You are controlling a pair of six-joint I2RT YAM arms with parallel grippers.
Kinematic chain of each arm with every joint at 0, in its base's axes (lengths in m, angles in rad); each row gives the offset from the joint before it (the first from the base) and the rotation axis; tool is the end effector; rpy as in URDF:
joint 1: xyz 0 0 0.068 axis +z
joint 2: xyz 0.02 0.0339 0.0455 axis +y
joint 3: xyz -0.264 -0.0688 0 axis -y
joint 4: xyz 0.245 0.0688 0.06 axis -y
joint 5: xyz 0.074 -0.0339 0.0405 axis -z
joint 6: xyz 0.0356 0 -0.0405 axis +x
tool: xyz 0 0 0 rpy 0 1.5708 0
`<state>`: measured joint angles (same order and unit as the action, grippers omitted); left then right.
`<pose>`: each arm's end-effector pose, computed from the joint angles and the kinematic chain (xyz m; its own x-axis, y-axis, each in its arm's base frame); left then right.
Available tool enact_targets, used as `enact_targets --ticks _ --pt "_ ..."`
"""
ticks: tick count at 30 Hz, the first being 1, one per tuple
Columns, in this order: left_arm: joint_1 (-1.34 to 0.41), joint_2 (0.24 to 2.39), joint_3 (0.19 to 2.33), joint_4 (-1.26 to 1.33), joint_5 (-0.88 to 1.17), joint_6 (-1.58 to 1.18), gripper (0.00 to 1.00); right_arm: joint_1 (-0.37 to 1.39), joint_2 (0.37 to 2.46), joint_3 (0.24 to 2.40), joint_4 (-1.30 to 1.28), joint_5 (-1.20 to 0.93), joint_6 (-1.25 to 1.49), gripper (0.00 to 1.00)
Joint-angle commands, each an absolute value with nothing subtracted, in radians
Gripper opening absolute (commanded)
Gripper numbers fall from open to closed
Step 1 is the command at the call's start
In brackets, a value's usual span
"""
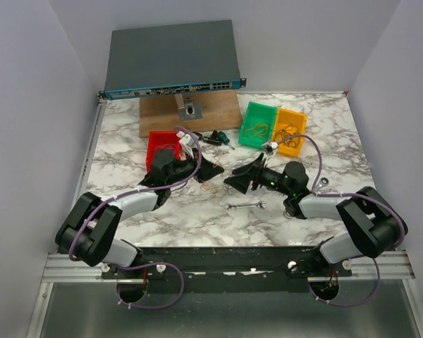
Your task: Untangle the cables
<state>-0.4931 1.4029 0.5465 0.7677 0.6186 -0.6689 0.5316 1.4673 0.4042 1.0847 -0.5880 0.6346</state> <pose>0.2407 -0.1528 0.2189 -0.6159 -0.2426 -0.7496 0.6533 0.3745 -0.6580 0.2209 0.1528 0.1934 -0.5185 0.2674 -0.8122 -0.7357 0.3447 0.5831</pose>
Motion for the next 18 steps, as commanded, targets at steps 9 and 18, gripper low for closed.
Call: enact_targets --ticks 9,18 --pt "-0.563 1.411 0.61 0.773 0.64 -0.644 0.0 0.556 1.471 0.42 1.075 -0.571 0.579 0.6" --pt "-0.573 1.36 0.612 0.658 0.528 -0.581 0.42 0.56 1.436 0.424 1.013 -0.49 0.571 0.01"
